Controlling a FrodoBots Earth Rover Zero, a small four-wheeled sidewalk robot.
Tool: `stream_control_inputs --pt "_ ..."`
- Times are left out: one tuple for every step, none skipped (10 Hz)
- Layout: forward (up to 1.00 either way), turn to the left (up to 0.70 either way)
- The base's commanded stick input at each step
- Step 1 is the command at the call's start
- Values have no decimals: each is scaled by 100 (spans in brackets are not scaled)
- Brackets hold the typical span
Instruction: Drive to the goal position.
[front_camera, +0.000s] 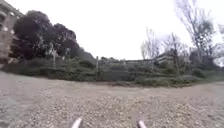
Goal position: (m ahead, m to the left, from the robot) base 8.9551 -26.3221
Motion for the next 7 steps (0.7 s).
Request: stream_control_inputs --pt "0 -70" --pt "0 -70" --pt "0 -70" --pt "0 -70" --pt "0 -70" --pt "0 -70" --pt "0 -70"
